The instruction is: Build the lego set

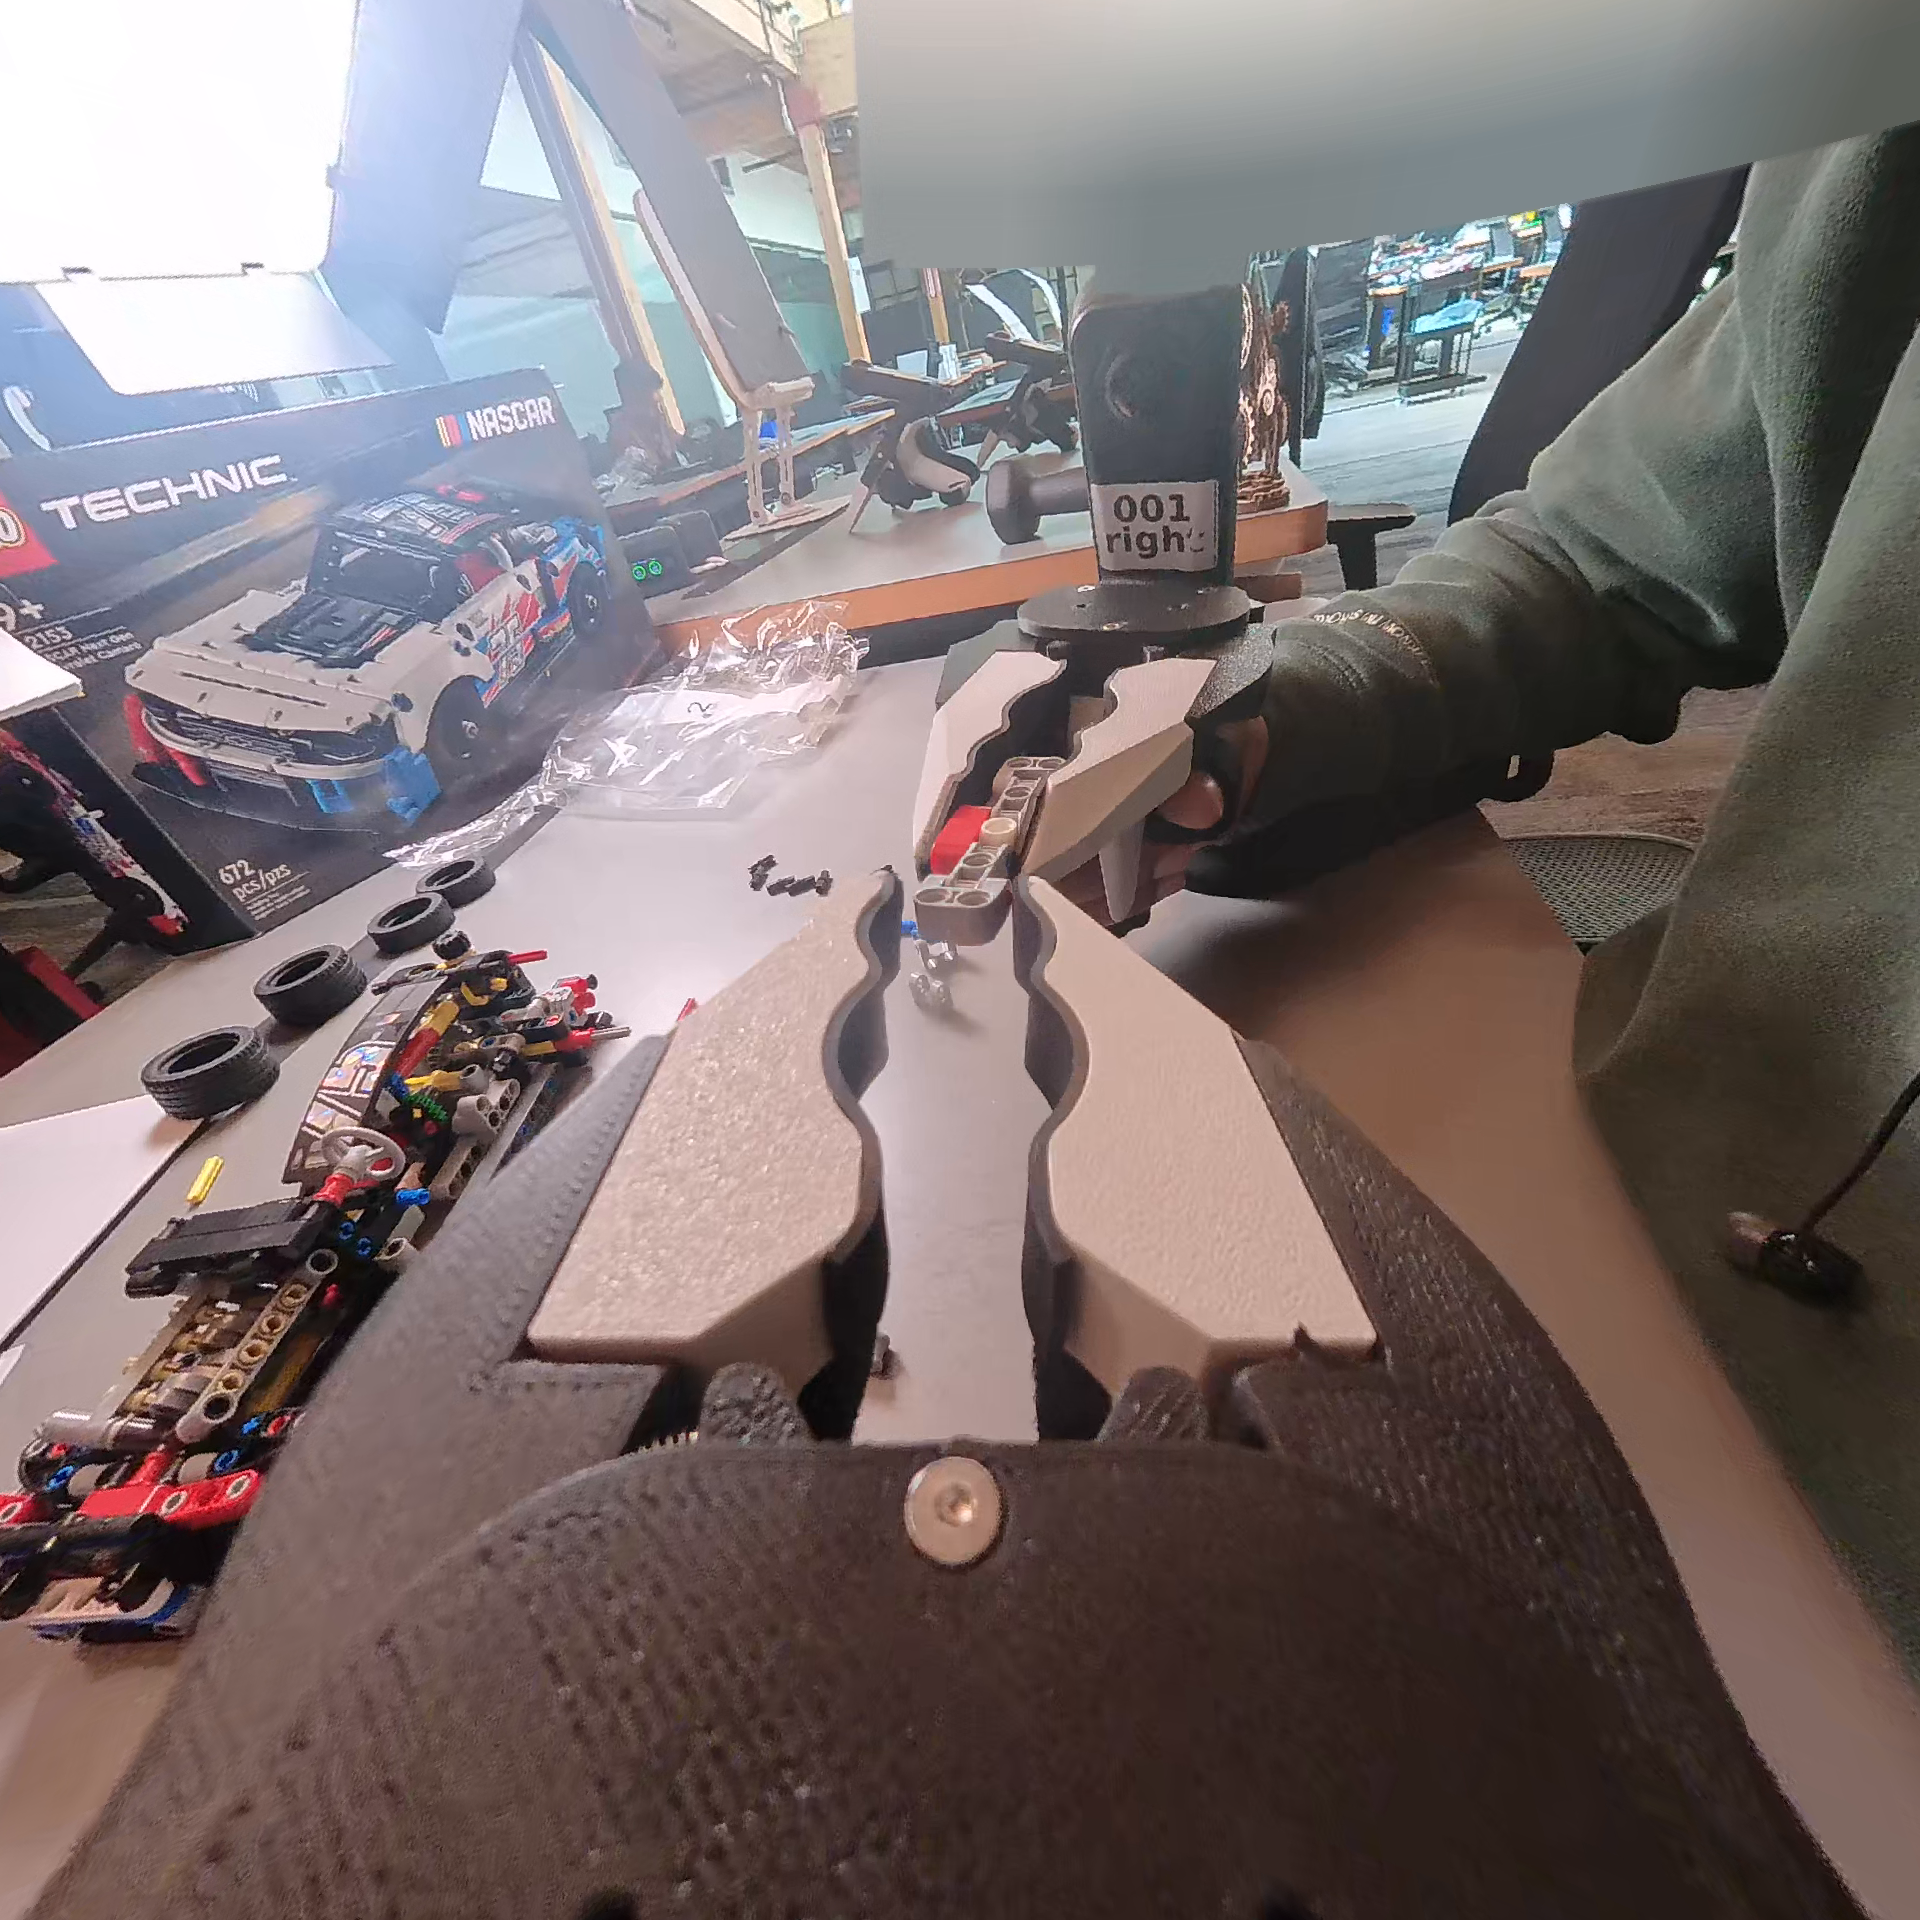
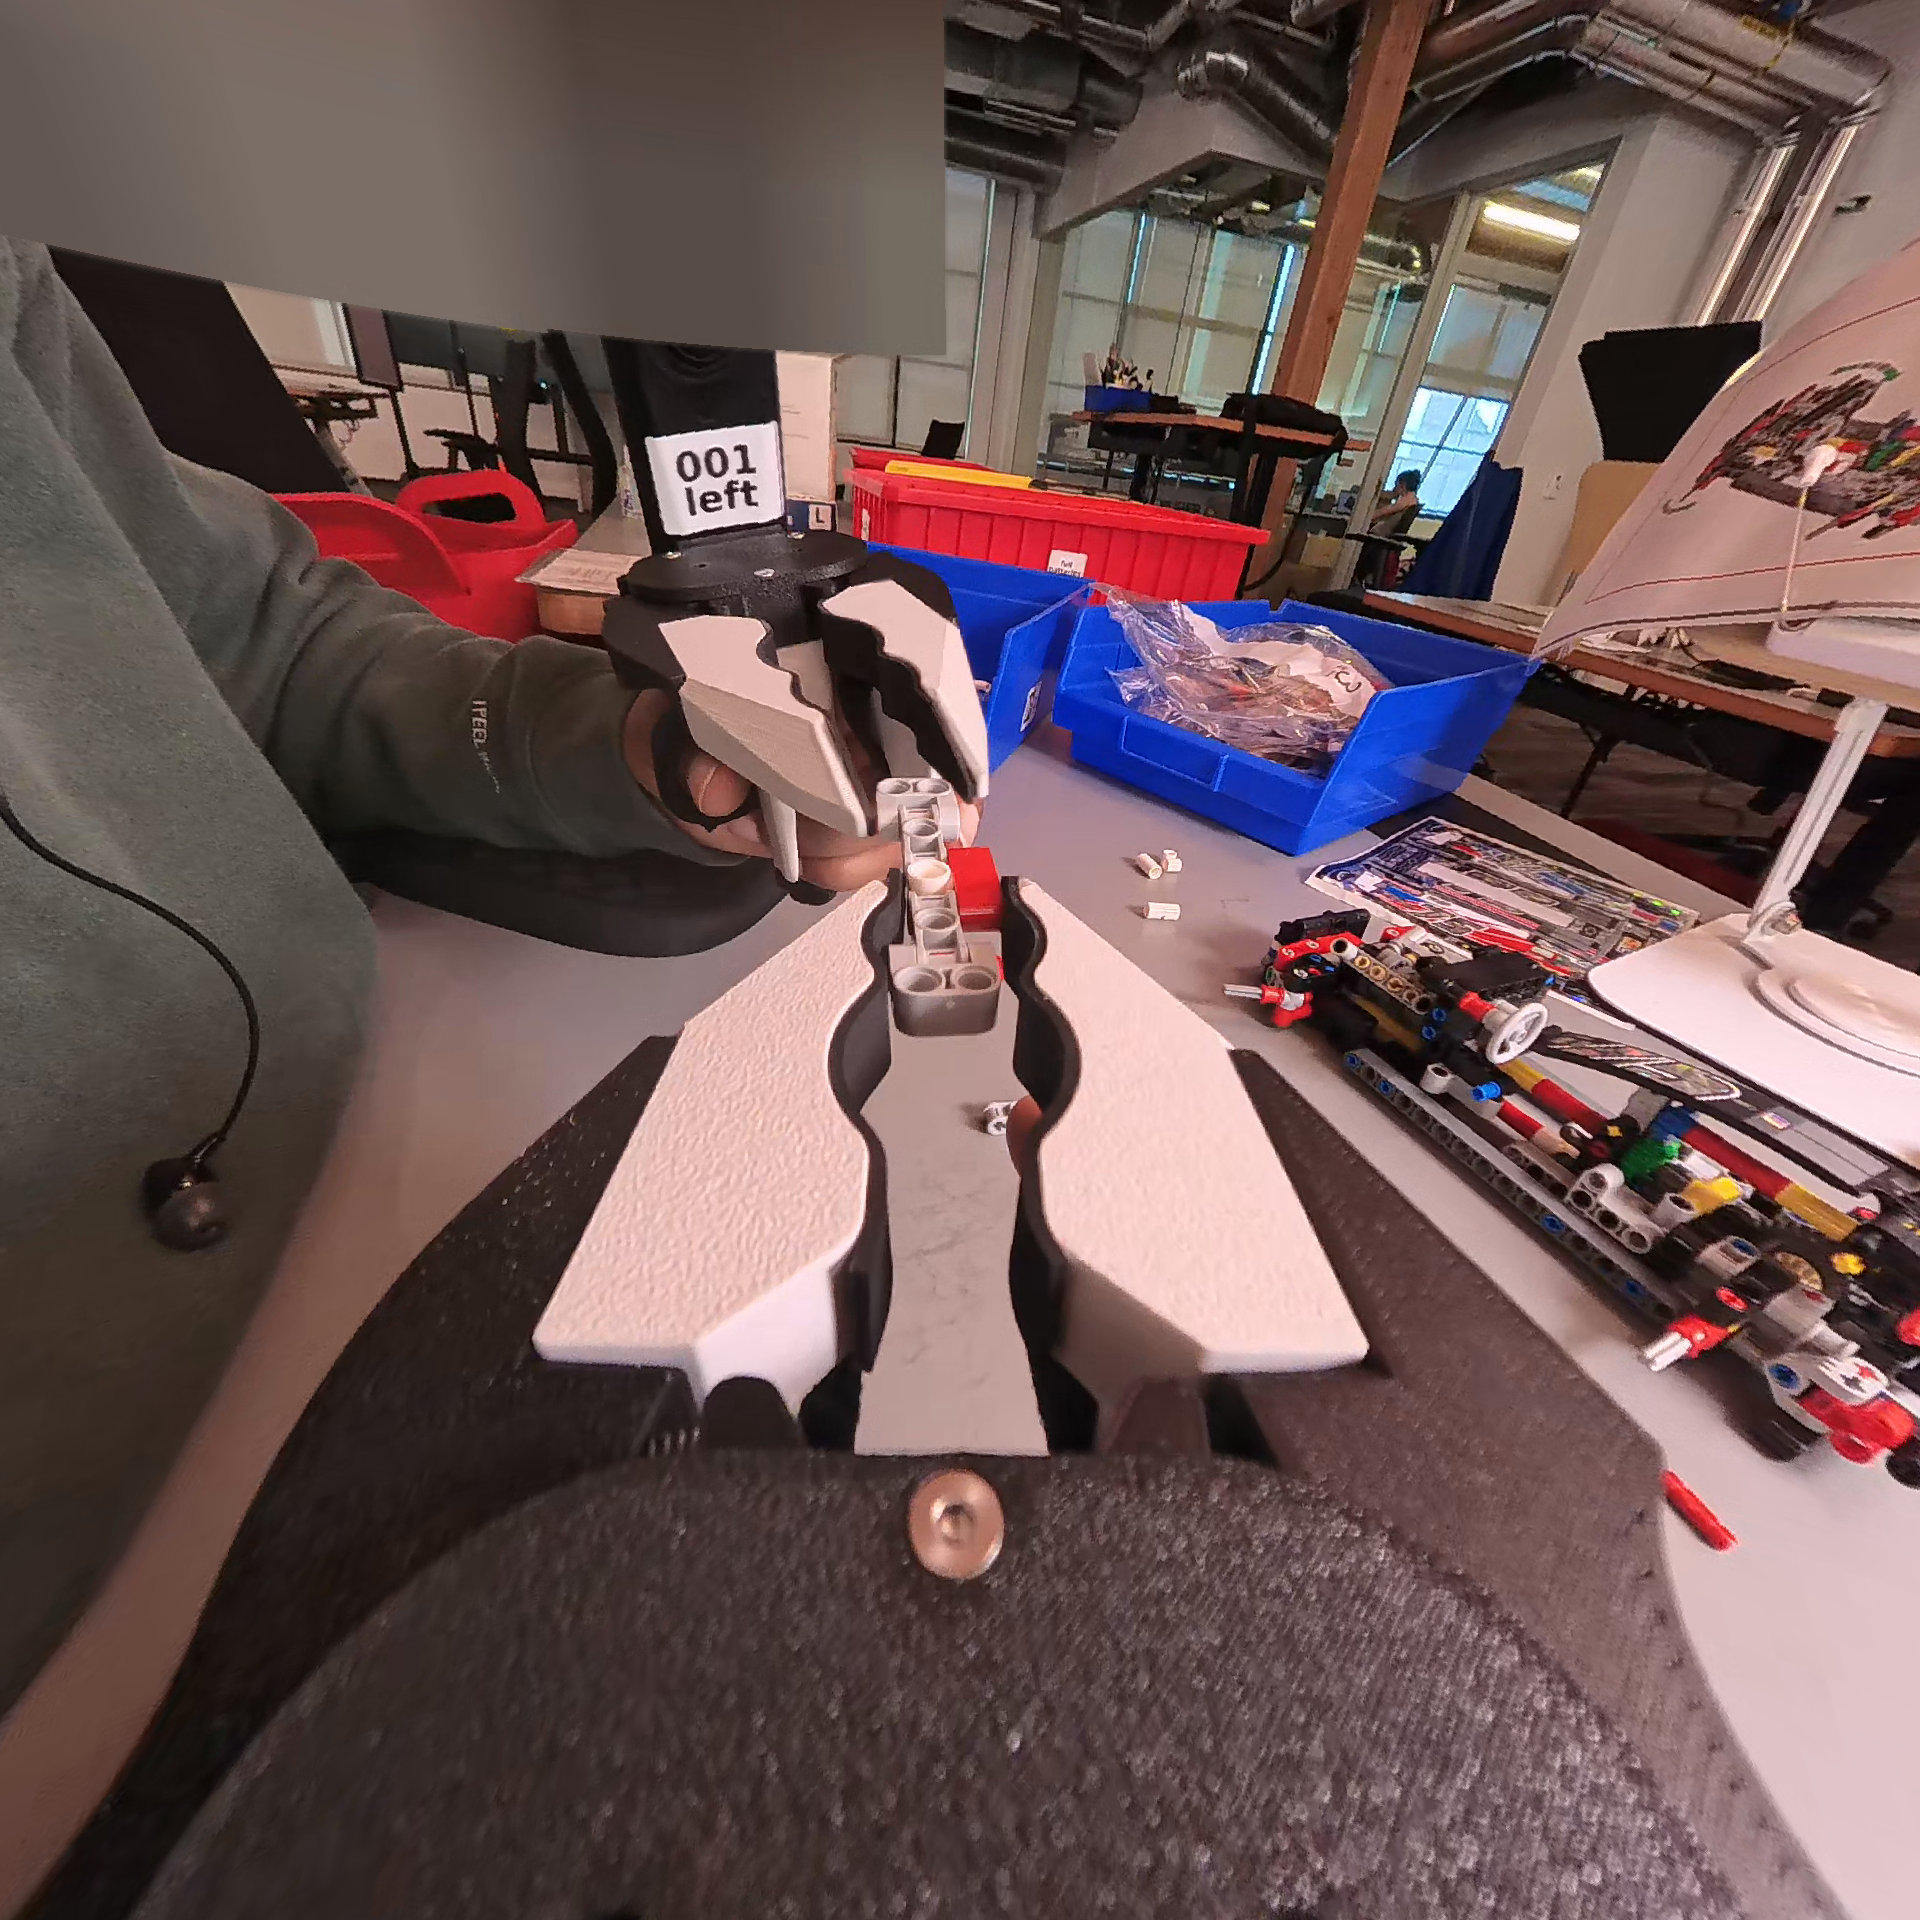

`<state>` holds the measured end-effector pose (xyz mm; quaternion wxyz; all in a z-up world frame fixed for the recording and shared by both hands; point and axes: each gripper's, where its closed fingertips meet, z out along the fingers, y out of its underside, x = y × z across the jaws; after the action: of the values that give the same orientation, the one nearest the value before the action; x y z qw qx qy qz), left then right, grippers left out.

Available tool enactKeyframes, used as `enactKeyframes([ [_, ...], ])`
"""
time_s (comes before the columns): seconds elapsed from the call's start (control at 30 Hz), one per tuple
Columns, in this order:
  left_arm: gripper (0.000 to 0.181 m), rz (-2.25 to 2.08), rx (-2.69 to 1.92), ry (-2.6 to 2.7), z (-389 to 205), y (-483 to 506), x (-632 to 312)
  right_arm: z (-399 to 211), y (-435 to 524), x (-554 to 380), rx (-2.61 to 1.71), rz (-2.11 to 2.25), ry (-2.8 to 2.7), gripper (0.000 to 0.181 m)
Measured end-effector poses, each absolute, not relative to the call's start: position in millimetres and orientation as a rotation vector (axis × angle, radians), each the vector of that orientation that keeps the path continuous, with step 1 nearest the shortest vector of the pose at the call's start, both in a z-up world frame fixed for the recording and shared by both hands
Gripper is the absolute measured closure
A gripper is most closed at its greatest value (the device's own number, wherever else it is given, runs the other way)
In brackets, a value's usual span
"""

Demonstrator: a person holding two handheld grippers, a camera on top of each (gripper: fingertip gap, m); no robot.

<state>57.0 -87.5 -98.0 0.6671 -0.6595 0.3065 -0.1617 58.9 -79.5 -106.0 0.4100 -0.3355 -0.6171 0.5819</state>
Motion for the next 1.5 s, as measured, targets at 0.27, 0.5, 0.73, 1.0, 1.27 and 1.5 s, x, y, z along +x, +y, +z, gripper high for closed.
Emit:
enactKeyframes([
  [0.27, 0.165, -0.377, -1.494, 0.706, -98.9, -88.9, 58.3, -105.9, -80.2, 59.5, -0.841, 1.467, -1.557, 0.165],
  [0.5, 0.165, -0.356, -1.495, 0.739, -99.8, -90.6, 59.2, -105.1, -81.6, 60.6, -0.837, 1.479, -1.559, 0.165],
  [0.73, 0.165, -0.274, -1.503, 0.780, -100.4, -92.0, 60.1, -100.9, -83.2, 62.1, -0.838, 1.500, -1.541, 0.165],
  [1.0, 0.166, -0.210, -1.515, 0.787, -98.0, -92.9, 60.3, -98.8, -83.4, 62.2, -0.882, 1.559, -1.512, 0.165],
  [1.27, 0.166, -0.170, -1.534, 0.791, -96.2, -93.4, 59.3, -97.9, -83.6, 60.9, -0.956, 1.653, -1.484, 0.164],
  [1.5, 0.166, -0.263, -1.480, 0.814, -97.2, -95.1, 59.6, -102.0, -84.9, 60.1, -0.949, 1.656, -1.528, 0.165],
])
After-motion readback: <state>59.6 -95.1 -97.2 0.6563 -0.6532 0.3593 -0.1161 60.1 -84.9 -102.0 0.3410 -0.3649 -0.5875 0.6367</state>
